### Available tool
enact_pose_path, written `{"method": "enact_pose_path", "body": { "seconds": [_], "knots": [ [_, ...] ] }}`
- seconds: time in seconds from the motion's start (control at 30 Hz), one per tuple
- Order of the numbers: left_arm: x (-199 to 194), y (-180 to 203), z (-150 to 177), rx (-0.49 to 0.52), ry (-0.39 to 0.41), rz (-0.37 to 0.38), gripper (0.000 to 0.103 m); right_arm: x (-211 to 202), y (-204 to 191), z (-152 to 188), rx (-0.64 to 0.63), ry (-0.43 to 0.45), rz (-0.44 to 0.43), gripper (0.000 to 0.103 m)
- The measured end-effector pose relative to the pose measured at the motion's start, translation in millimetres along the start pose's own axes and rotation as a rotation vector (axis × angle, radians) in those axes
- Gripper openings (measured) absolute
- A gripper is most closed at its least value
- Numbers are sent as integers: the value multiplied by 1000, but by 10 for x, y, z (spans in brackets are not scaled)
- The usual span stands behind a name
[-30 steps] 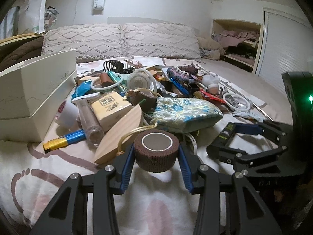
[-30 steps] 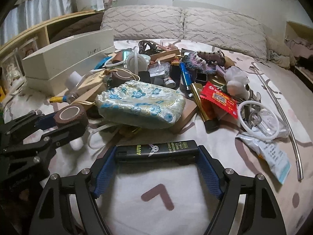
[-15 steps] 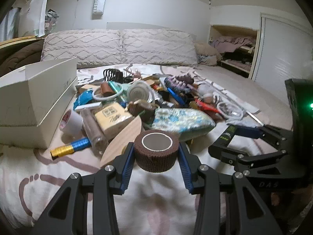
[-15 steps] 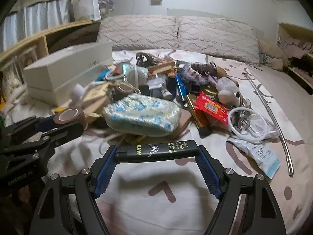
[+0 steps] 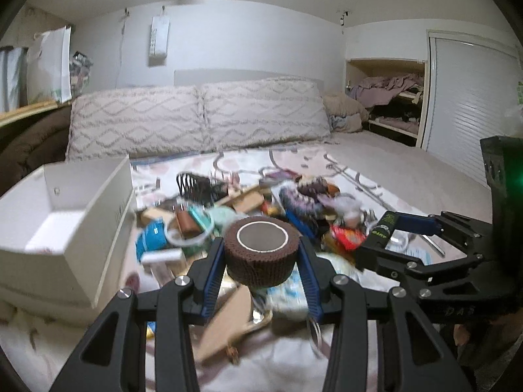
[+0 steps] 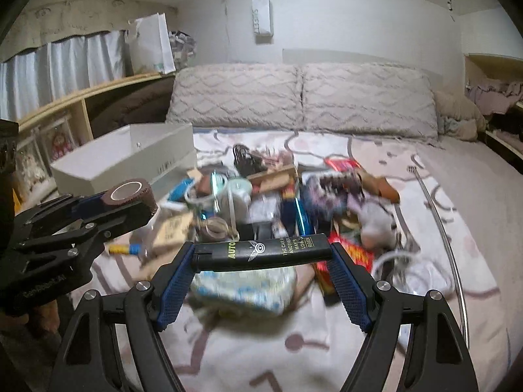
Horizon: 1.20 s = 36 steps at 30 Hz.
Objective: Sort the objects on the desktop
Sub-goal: 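Lift the tape roll with the left gripper while the right gripper lifts the AUTO tube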
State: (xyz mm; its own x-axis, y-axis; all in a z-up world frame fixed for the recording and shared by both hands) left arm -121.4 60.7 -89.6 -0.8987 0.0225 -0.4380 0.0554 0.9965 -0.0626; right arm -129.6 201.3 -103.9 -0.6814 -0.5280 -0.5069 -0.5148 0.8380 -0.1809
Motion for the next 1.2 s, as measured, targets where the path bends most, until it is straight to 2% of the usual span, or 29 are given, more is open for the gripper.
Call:
{"method": "enact_pose_path", "body": {
  "seconds": [0.23, 0.63, 0.8, 0.97, 1.2],
  "knots": [
    [79, -128, -378, -16, 40, -13, 43, 35, 24, -375, -14, 41, -6, 80],
    [312, -189, -997, -51, 81, 27, 43, 28, 84, -1048, -27, 107, -7, 80],
    [467, -371, -1213, -72, 84, 0, 43, 88, 92, -1304, -36, 105, -15, 80],
    [611, -666, -1301, -112, 65, -35, 43, 266, 74, -1507, -39, 89, -27, 80],
    [714, -1131, -1264, -151, 52, -97, 43, 701, -28, -1655, 25, 46, -119, 80]
  ]
}}
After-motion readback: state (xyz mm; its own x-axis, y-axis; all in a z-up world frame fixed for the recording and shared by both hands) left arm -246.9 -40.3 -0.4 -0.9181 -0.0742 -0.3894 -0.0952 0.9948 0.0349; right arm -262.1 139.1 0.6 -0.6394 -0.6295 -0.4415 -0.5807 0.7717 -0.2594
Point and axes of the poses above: each gripper's, at about its wrist camera, not at the fingertips, and x roughly the way its jaws point, y to its right, z to its underside, the point moved 6 cm from there along x, roughly the way its jaws point, and after that the axes turned 13 degrees about -z, right-handed, at the moved point
